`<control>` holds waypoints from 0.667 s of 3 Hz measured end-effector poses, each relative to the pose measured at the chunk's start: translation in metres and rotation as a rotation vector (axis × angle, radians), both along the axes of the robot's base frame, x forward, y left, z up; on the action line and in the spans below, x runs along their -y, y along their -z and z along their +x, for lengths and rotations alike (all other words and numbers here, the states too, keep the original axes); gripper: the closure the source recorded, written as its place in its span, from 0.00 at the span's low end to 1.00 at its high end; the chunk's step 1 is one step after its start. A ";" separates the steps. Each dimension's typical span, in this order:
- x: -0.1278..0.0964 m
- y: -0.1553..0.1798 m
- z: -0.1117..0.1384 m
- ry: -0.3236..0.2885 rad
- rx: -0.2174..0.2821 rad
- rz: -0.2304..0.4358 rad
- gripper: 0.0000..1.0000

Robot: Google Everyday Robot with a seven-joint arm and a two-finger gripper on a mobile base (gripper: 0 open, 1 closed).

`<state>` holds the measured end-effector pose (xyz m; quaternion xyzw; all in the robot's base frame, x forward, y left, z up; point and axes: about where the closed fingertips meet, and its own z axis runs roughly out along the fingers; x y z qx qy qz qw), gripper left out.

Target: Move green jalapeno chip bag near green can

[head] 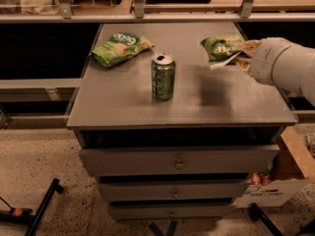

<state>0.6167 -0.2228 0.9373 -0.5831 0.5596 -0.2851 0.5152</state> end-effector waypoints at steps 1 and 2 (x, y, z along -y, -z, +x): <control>-0.016 0.004 -0.008 -0.054 0.020 -0.070 1.00; -0.028 0.006 -0.015 -0.092 0.037 -0.123 1.00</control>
Offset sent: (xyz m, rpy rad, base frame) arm -0.0244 0.0365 -0.0099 -0.1814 -0.0555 0.1307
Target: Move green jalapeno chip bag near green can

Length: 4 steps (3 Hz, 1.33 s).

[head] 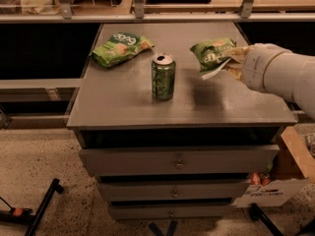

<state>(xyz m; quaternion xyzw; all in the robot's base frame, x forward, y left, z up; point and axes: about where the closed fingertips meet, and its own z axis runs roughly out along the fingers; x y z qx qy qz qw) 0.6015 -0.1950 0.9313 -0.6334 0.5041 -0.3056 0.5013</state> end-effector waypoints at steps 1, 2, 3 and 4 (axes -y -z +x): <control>-0.010 0.003 -0.006 -0.029 0.002 -0.015 1.00; -0.022 0.007 -0.012 -0.053 -0.005 -0.012 0.82; -0.033 0.008 -0.018 -0.072 -0.013 -0.016 0.59; -0.043 0.011 -0.021 -0.080 -0.027 -0.026 0.35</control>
Offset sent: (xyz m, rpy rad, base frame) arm -0.0199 0.0321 -0.0125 -0.0059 0.0142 0.0757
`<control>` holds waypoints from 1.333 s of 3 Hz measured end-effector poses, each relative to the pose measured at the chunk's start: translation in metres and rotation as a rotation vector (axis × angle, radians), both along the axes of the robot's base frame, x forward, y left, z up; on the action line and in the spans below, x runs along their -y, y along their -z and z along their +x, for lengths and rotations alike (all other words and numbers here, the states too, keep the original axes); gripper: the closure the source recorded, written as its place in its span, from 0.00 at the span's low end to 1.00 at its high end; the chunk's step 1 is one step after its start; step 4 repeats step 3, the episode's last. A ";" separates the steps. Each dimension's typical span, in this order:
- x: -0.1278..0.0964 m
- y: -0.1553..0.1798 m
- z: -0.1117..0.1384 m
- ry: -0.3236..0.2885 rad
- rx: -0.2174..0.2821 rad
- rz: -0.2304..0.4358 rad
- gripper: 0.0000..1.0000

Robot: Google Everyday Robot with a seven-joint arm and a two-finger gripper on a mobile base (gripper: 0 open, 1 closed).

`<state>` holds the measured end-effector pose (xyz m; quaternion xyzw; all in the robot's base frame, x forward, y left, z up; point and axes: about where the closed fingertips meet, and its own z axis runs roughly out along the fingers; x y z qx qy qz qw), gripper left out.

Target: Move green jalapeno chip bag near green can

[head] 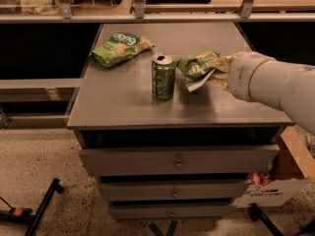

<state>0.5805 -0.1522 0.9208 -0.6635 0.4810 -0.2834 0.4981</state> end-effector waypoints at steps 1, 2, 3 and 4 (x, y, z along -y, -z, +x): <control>-0.005 0.003 0.000 0.001 -0.016 -0.001 0.12; -0.007 0.002 0.000 -0.002 -0.015 -0.002 0.00; -0.007 0.002 0.000 -0.002 -0.015 -0.002 0.00; -0.007 0.002 0.000 -0.002 -0.015 -0.002 0.00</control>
Offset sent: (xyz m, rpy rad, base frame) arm -0.0004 0.0045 -0.0026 -0.0011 0.0138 -0.0005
